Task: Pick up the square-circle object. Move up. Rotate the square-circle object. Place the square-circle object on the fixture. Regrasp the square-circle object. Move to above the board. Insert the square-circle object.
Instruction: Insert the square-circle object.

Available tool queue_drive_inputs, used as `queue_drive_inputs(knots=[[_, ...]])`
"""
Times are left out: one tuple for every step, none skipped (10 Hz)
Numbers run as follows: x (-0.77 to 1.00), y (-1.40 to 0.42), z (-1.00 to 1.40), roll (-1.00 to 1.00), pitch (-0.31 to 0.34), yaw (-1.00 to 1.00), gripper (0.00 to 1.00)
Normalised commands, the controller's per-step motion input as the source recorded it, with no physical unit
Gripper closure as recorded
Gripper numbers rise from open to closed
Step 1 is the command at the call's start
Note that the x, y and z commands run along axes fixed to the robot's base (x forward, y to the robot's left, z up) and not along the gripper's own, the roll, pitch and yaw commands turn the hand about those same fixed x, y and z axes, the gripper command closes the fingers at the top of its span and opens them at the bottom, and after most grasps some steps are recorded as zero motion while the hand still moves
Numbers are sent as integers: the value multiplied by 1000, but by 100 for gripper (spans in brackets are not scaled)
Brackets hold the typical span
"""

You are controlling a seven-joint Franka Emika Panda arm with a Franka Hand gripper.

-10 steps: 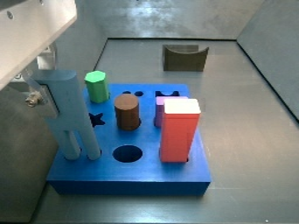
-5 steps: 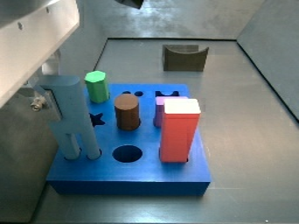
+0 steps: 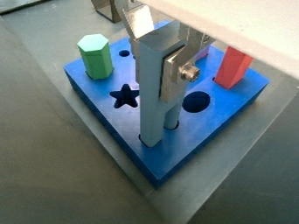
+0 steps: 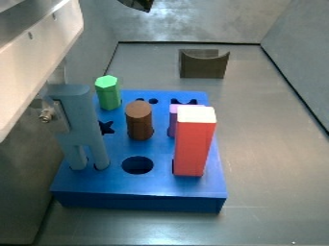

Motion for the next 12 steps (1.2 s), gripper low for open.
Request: queue_drive_inputs(knots=[[417, 40, -1000, 0, 0, -26, 100], [320, 0, -1000, 0, 0, -114, 100], [237, 0, -1000, 0, 0, -91, 100], [120, 0, -1000, 0, 0, -80, 100], [0, 0, -1000, 0, 7, -146, 100], [0, 0, -1000, 0, 21, -111, 100], [20, 0, -1000, 0, 0, -91, 100], [0, 0, -443, 136, -327, -9, 100], [-69, 0, -80, 50, -157, 0, 100], [0, 0, -51, 0, -87, 0, 100], [0, 0, 0, 0, -17, 0, 100], [0, 0, 0, 0, 0, 0, 100]])
